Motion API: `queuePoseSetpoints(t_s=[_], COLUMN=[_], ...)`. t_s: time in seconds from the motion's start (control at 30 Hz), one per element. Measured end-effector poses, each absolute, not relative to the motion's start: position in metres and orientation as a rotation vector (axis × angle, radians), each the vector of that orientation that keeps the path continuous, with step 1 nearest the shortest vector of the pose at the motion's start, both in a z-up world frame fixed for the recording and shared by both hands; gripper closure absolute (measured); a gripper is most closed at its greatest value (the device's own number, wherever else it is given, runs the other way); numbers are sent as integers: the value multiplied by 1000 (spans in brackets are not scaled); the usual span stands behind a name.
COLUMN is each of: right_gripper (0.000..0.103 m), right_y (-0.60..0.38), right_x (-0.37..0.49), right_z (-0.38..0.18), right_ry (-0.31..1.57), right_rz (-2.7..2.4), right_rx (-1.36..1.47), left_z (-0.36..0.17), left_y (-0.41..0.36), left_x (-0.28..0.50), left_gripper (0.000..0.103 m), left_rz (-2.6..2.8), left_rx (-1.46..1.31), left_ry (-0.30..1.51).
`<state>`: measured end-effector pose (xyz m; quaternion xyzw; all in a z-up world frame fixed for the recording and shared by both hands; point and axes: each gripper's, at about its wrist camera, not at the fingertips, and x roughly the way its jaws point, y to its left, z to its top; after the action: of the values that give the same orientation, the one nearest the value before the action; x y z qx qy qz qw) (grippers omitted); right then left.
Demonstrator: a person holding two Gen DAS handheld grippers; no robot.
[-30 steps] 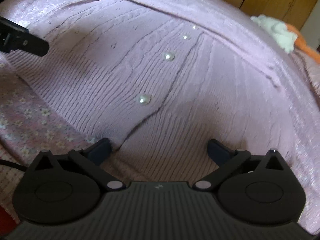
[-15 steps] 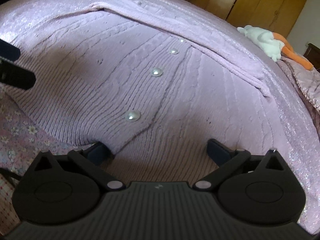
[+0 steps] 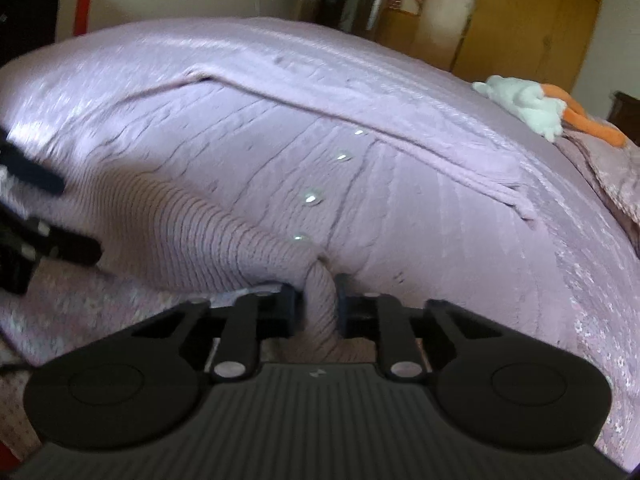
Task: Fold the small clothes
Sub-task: 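Grasp the cardigan hem with the right tool and lift it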
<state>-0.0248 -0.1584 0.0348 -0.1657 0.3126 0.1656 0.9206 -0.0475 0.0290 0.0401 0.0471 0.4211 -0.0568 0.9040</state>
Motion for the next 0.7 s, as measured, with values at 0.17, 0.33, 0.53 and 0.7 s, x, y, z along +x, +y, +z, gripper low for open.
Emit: queuePoseSetpoints(t_s=[0.17, 0.33, 0.53, 0.7], right_gripper=[88, 88, 89, 89], right_y=[-163, -171, -182, -186], right_x=[-17, 2, 20, 22], right_z=[45, 60, 75, 69], right_ry=[614, 617, 621, 637], right_rz=[316, 312, 307, 312], right_rx=[-284, -200, -105, -74], left_z=[41, 51, 48, 24], left_y=[27, 12, 4, -3], left_x=[-48, -57, -52, -38], left_gripper=[28, 28, 28, 25], left_rz=[-119, -118, -84, 20], left_rx=[119, 249, 329, 423], left_ry=[878, 831, 796, 828])
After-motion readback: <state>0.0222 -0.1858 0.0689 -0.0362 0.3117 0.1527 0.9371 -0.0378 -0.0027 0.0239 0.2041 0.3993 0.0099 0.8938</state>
